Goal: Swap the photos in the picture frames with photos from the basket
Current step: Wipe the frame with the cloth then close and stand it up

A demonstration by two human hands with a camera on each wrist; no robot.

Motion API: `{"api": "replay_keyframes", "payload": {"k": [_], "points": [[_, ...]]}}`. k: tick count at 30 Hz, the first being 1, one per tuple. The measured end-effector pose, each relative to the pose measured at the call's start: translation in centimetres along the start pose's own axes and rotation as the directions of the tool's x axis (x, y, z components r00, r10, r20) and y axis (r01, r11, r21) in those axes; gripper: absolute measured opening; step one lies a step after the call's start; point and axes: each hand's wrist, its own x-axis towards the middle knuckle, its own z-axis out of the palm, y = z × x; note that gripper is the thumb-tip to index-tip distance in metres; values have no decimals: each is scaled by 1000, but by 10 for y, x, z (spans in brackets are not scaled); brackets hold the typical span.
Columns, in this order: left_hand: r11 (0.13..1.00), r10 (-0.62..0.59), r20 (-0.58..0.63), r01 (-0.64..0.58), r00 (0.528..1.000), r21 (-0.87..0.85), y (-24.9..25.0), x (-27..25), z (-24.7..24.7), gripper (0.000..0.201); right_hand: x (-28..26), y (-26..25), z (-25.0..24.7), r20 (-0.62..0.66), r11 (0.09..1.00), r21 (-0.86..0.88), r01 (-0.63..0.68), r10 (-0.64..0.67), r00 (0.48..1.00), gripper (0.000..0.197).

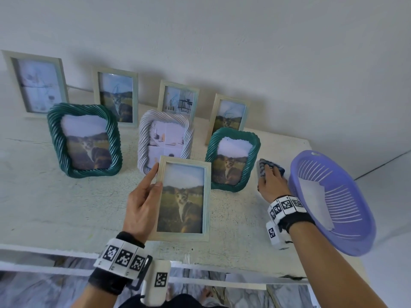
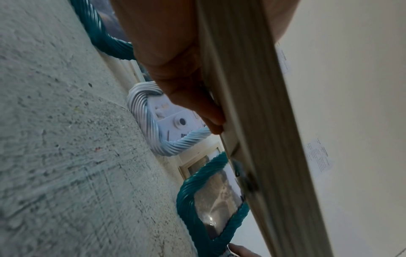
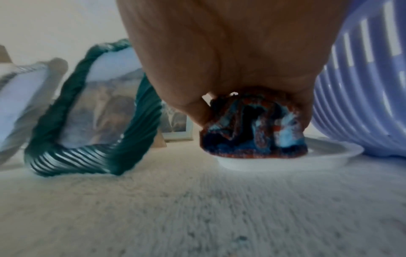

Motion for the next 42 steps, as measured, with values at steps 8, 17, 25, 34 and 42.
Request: {"api": "replay_keyframes", "payload": {"k": [8,17,25,34,42], "points": [[1000,-12,23,12,1000,-12,4,-4,4,49,-86,-19,-20,-190,939,157,307,-276,942,33],[993,-61,114,72,992,-98,17,-13,23,32,-160,-84,1,277,6,957,-289,-314,908,44],[974,-210,264,224,941,-26,26,-22,36,70,-174,-97,0,48,-3,999,-53,-377,925,38],[854,-348,456,478,819,-207,36,-23,45,97,-181,-119,4,-120,290,914,283,-474,872,26],[861,-388,418,485,821,-153,37,-21,46,77,-166,-111,0,-138,465,811,354,-435,889,34]]}}
